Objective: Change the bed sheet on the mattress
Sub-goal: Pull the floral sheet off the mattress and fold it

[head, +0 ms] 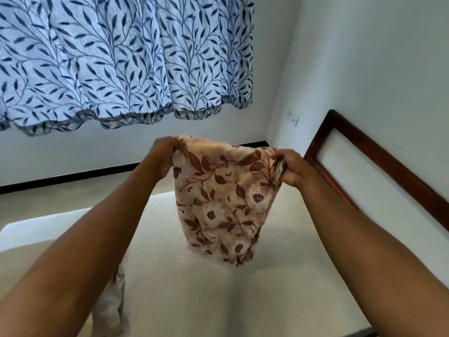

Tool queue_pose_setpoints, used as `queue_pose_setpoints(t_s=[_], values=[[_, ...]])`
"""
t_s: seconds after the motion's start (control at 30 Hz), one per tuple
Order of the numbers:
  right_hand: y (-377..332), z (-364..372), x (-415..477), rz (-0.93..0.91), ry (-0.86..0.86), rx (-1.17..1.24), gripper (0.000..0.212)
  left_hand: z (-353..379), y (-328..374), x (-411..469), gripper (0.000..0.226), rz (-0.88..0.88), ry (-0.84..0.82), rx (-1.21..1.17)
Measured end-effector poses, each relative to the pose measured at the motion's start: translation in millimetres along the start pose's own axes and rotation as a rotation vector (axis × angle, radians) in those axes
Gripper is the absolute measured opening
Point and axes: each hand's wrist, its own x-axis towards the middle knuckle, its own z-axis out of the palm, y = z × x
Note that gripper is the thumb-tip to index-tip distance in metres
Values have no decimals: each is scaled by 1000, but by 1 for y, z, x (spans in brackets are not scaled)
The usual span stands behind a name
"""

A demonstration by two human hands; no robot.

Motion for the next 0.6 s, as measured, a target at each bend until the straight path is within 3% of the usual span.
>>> queue_pose_setpoints(t_s=[0.13, 0.33, 0.47, 0.53, 0.6], values=[[-30, 9, 27, -90, -42, 43, 39, 2, 24, 18, 12, 40, -38, -58], [-7, -6, 43, -96, -17, 37, 33, 0, -20, 16, 14, 78, -54, -118], [77, -39, 68, 57, 84, -26, 44, -5, -128, 21, 20, -146, 69, -108], [147, -63, 86, 155, 126, -49, 55, -10, -211, 25, 44, -274, 139, 13], [225, -92, 99, 293, 205, -95, 61, -14, -297, 14, 38, -405, 184, 104]])
